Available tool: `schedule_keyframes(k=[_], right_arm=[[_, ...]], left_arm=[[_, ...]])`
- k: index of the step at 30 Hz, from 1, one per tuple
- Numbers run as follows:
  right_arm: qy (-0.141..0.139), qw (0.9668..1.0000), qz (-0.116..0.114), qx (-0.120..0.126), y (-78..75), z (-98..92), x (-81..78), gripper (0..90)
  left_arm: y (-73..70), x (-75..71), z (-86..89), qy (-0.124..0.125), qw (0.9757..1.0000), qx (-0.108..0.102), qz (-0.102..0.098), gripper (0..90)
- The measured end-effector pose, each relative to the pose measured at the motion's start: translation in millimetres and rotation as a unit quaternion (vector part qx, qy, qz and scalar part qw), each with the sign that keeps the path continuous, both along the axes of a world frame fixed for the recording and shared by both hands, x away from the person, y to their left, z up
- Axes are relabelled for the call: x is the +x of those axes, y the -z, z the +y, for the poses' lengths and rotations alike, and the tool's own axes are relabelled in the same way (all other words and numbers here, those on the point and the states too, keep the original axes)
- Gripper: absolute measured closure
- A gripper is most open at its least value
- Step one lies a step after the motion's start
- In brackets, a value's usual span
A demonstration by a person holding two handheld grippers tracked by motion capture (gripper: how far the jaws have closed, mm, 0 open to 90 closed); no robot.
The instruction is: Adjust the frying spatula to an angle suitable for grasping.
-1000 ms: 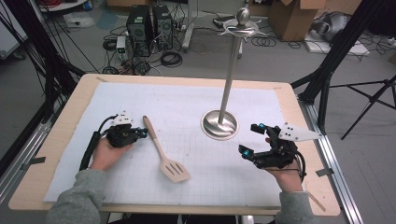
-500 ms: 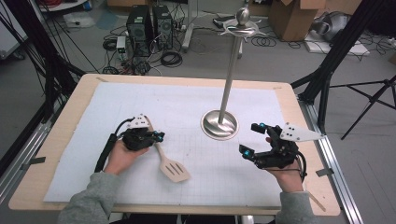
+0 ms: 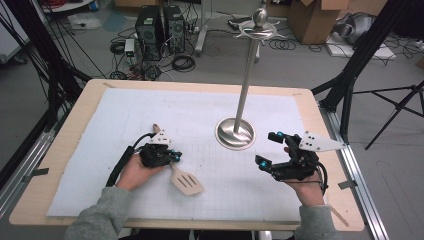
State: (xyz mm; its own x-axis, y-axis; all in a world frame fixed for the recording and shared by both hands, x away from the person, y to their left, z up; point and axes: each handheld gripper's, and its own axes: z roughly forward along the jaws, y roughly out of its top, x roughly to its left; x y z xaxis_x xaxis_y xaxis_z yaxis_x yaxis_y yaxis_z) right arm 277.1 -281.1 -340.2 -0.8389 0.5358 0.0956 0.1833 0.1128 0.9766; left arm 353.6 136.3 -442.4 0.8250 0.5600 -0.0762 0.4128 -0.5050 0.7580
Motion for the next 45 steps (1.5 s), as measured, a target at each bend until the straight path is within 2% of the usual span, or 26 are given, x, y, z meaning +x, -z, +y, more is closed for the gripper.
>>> schedule_keyframes(k=[3,9,11,12,13,20,26,27,28,30,31,32,33,34,35,37,38,39,40,45], right_arm=[[-0.001,1.0000,-0.002,0.000,0.0,0.0,-0.5,8.4],[-0.001,1.0000,0.000,-0.002,0.1,1.2,-0.8,8.4],[-0.001,1.0000,0.000,-0.002,0.3,1.2,-0.6,8.4],[-0.002,1.0000,0.001,-0.002,0.7,1.8,-0.5,8.4],[-0.001,1.0000,0.002,-0.003,0.9,2.1,-0.5,8.4],[-0.002,1.0000,0.002,-0.004,1.0,2.6,-0.8,8.4],[0.001,1.0000,0.001,-0.005,2.5,2.6,0.0,8.5],[0.001,1.0000,0.003,-0.006,2.9,2.8,0.0,8.4],[0.001,1.0000,0.004,-0.006,3.2,2.9,0.2,8.4],[0.001,1.0000,0.006,-0.006,3.2,2.9,0.2,8.4],[0.001,1.0000,0.005,-0.004,3.1,3.0,0.2,8.4],[0.001,1.0000,0.002,-0.005,3.2,2.7,0.9,8.4],[0.002,1.0000,0.002,-0.004,3.2,2.6,1.0,8.4],[0.003,1.0000,0.005,-0.004,3.2,2.2,1.1,8.4],[0.003,1.0000,0.004,-0.003,3.3,2.0,1.7,8.4],[0.003,1.0000,0.001,-0.003,3.5,2.6,2.6,8.4],[0.002,1.0000,0.006,-0.004,3.6,3.4,2.3,8.4],[0.001,1.0000,0.005,-0.006,3.9,4.3,2.8,8.4],[0.000,0.9999,0.006,-0.008,4.1,5.2,2.6,8.4],[-0.003,0.9999,0.005,-0.010,4.3,7.2,2.5,8.4]], left_arm=[[-0.3,-3.0,1.6,0.005,1.0000,0.001,0.009,90.0],[-4.7,-13.5,10.2,0.011,0.9999,0.001,0.004,90.0],[-5.1,-17.4,14.9,0.014,0.9999,0.003,0.009,90.0],[-4.5,-19.7,17.0,0.015,0.9999,-0.001,0.006,90.0],[-4.4,-22.7,20.3,0.016,0.9998,-0.006,0.013,90.0],[-4.1,-31.2,29.1,0.031,0.9995,-0.007,0.011,90.0],[-2.9,-39.5,39.9,0.038,0.9990,-0.018,0.016,90.0],[-1.3,-40.4,42.8,0.036,0.9987,-0.032,0.019,90.0],[-1.3,-40.4,42.8,0.036,0.9987,-0.032,0.019,89.9],[-0.4,-39.8,46.6,0.039,0.9983,-0.042,0.008,89.9],[-1.6,-39.0,49.7,0.037,0.9982,-0.046,-0.006,89.9],[-7.9,-36.3,60.2,0.020,0.9972,-0.066,-0.030,89.9],[-7.9,-36.3,60.2,0.020,0.9972,-0.066,-0.030,89.9],[-14.2,-32.5,73.9,-0.004,0.9954,-0.088,-0.038,89.8],[-16.3,-30.9,80.5,-0.012,0.9951,-0.089,-0.042,89.9],[-17.7,-29.1,87.4,-0.019,0.9950,-0.086,-0.047,89.9],[-17.6,-25.9,98.9,-0.040,0.9947,-0.080,-0.051,89.9],[-17.6,-25.9,98.9,-0.040,0.9947,-0.080,-0.051,89.9],[-14.7,-22.6,108.8,-0.052,0.9951,-0.066,-0.053,89.8],[-7.5,-17.3,118.9,-0.067,0.9961,-0.042,-0.040,89.8]])
